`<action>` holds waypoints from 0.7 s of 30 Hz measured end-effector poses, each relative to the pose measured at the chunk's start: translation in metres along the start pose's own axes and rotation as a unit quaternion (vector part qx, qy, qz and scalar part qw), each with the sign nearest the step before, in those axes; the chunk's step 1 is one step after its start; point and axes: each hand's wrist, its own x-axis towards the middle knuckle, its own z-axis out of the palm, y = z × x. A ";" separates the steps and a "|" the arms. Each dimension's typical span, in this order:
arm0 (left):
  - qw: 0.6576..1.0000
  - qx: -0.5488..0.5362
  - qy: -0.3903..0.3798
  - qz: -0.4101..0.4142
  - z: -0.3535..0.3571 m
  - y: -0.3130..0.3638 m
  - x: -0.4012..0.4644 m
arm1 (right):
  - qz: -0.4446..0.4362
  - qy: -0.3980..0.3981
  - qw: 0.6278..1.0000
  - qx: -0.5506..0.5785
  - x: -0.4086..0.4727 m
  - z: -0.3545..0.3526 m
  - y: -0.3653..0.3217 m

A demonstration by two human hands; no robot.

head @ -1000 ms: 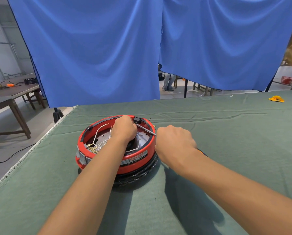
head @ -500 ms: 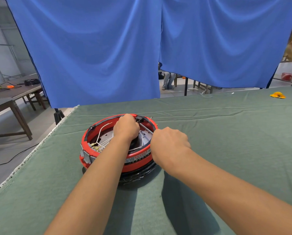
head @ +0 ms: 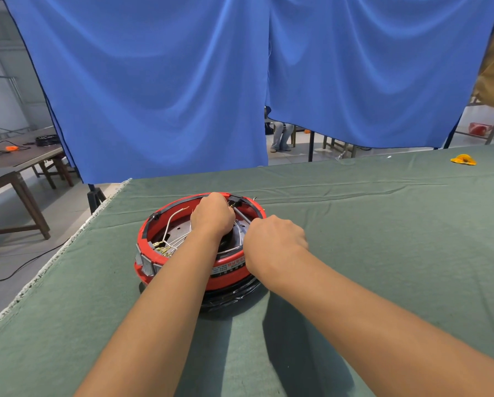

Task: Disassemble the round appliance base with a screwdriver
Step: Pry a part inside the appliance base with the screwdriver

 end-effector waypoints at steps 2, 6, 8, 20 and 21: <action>1.000 0.001 0.000 0.001 0.001 0.000 0.000 | 0.006 -0.004 1.000 0.004 0.001 0.000 0.000; 1.000 0.004 -0.002 0.002 0.000 0.000 0.001 | 0.005 -0.007 1.000 -0.006 0.003 0.000 0.001; 1.000 0.005 -0.003 0.003 0.000 0.001 0.001 | -0.004 -0.004 1.000 -0.020 0.002 -0.001 0.005; 0.999 0.038 0.002 0.006 -0.002 0.003 0.002 | -0.068 0.022 0.994 -0.088 0.012 -0.015 0.042; 0.999 0.039 0.001 0.006 -0.002 0.003 0.002 | -0.075 0.025 0.992 -0.094 0.014 -0.016 0.045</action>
